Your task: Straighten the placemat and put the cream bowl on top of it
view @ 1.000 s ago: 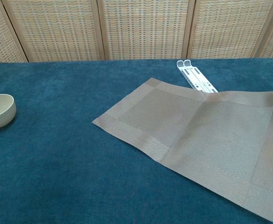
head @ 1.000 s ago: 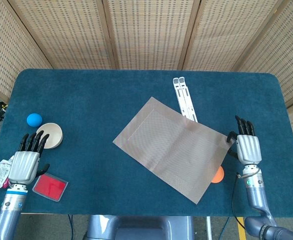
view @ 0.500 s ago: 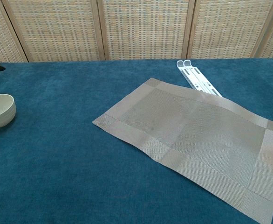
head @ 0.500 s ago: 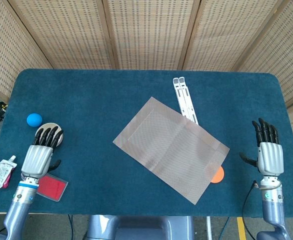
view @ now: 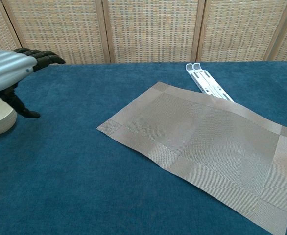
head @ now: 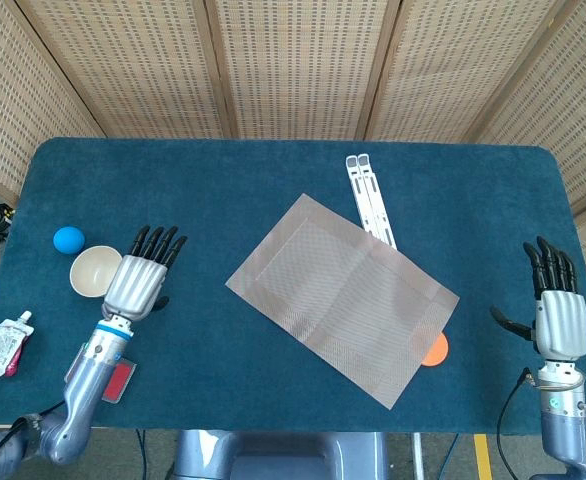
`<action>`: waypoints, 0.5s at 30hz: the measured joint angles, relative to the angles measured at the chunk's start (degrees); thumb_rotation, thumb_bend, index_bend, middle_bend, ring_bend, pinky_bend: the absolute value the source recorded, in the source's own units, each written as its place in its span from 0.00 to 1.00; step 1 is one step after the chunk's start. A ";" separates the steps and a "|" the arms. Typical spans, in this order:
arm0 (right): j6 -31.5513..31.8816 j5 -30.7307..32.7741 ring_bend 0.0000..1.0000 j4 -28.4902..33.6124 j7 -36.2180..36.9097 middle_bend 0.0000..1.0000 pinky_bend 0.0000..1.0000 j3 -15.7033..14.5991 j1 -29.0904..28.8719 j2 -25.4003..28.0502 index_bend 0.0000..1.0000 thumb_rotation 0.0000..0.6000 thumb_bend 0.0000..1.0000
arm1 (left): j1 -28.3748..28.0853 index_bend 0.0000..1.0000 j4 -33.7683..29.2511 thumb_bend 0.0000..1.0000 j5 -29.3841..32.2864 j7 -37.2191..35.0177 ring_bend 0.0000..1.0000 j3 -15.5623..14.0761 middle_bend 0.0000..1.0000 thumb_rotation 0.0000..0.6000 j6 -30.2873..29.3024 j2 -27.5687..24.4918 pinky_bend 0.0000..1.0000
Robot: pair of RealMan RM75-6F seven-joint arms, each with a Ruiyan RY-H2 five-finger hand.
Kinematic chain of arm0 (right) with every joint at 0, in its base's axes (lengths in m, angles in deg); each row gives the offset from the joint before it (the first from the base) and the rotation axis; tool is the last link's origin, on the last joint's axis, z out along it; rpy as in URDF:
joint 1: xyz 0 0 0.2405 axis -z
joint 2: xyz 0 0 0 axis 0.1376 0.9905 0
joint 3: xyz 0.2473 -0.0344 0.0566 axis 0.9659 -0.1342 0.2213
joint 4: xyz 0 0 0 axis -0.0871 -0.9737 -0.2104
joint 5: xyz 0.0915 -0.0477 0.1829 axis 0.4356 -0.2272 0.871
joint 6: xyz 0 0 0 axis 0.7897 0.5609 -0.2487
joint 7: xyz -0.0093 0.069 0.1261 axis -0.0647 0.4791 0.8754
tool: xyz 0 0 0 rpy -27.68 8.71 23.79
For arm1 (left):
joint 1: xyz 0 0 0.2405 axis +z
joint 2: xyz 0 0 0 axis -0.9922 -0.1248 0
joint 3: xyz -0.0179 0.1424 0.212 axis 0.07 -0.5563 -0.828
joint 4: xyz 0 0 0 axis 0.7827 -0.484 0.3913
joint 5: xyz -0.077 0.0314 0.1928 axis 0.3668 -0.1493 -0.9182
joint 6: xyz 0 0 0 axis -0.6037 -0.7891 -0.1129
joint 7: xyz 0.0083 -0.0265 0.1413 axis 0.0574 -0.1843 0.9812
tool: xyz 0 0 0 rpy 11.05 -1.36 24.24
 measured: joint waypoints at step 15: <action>-1.04 1.30 0.00 -0.75 3.40 0.00 0.00 1.05 -0.03 0.85 0.08 1.00 0.27 | -13.51 0.07 20.21 0.05 7.69 3.23 0.00 2.70 0.00 1.00 11.29 14.98 0.00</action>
